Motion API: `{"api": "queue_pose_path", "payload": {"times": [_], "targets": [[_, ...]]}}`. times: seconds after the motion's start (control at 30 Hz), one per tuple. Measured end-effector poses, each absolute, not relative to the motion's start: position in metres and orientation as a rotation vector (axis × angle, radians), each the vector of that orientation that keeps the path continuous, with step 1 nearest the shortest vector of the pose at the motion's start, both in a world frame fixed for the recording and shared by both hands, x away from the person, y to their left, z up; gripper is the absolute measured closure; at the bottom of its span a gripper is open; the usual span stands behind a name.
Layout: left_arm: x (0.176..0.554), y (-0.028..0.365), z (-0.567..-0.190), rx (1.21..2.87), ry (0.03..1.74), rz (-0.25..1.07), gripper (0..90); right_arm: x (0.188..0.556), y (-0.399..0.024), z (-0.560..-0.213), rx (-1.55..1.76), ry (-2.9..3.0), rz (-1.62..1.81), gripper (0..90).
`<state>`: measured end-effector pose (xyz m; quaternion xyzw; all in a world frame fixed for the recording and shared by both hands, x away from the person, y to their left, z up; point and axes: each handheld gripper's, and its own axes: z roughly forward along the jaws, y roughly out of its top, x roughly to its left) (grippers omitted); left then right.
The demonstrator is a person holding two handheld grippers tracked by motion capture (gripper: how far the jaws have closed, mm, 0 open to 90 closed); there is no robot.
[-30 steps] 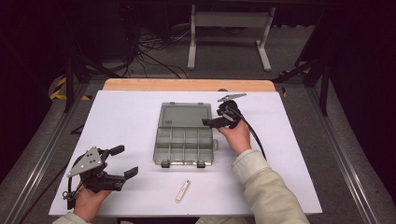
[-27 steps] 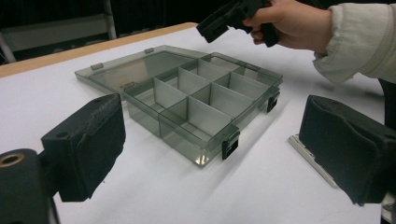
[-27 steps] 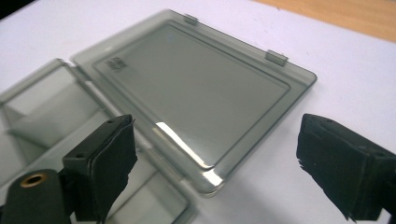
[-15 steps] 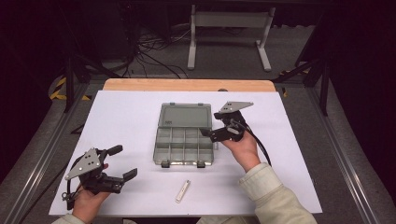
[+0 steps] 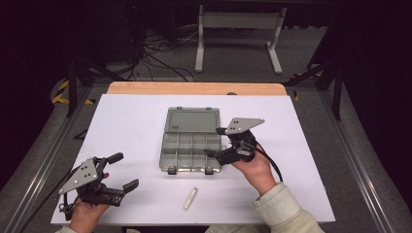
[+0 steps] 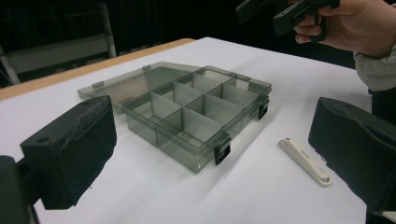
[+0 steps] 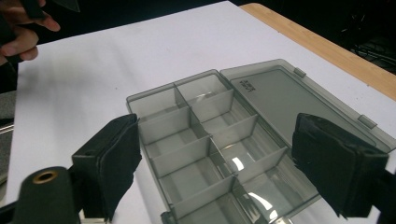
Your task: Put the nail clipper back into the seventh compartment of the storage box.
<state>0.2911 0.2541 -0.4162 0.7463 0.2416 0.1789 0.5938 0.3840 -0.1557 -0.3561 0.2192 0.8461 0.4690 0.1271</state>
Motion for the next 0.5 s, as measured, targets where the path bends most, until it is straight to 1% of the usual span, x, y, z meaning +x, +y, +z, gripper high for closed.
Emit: {"api": "queue_pose_path", "payload": {"times": [0.13,0.23,0.27,0.3,0.33,0.4,0.43,0.47,0.5], "targets": [[0.289,0.253,-0.415,1.761,0.575,0.404,1.9,0.375,-0.152,-0.356,0.601,2.481,1.32,16.3],[0.289,0.255,-0.415,1.755,0.599,0.42,2.0,0.368,-0.149,-0.356,0.573,2.487,1.283,21.7],[0.29,0.256,-0.415,1.753,0.6,0.421,2.0,0.366,-0.149,-0.355,0.567,2.488,1.291,26.5],[0.29,0.256,-0.415,1.743,0.603,0.422,2.0,0.364,-0.149,-0.354,0.558,2.491,1.301,33.9],[0.29,0.257,-0.415,1.741,0.604,0.424,2.0,0.361,-0.15,-0.353,0.541,2.499,1.314,43.3],[0.289,0.257,-0.415,1.747,0.601,0.427,2.0,0.356,-0.15,-0.35,0.505,2.517,1.328,58.3],[0.289,0.257,-0.415,1.747,0.601,0.427,2.0,0.354,-0.15,-0.349,0.49,2.531,1.327,67.6],[0.289,0.257,-0.415,1.751,0.602,0.43,2.0,0.354,-0.15,-0.349,0.49,2.531,1.327,67.6],[0.288,0.256,-0.415,1.747,0.604,0.426,2.0,0.353,-0.149,-0.349,0.474,2.542,1.325,73.2]]}}
